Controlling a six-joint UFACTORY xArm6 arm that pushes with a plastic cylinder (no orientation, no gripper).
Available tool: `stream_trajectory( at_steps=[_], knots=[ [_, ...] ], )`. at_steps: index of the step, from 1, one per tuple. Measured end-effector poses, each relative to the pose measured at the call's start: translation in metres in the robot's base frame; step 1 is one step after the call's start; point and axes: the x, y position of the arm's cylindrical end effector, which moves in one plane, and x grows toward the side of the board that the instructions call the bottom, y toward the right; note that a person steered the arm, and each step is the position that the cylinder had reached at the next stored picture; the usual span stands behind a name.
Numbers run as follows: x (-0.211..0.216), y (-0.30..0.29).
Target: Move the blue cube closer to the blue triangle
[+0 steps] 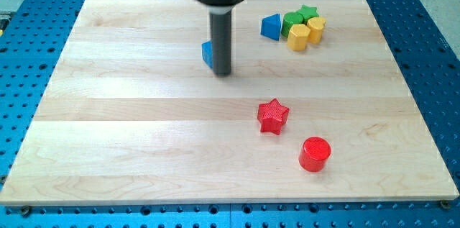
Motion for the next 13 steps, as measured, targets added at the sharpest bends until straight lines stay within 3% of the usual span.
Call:
stream_trajectory(
  at_steps=[1,2,4,5,7,9,12,13],
  knots=[
    [-0.011,-0.015],
    [0.02,-0.046],
    [-0.052,-0.022],
    [-0.06,-0.058],
    [-0.119,0.041],
    [-0.174,0.009],
    [-0.167,0.06],
    [-0.141,0.07]
  ],
)
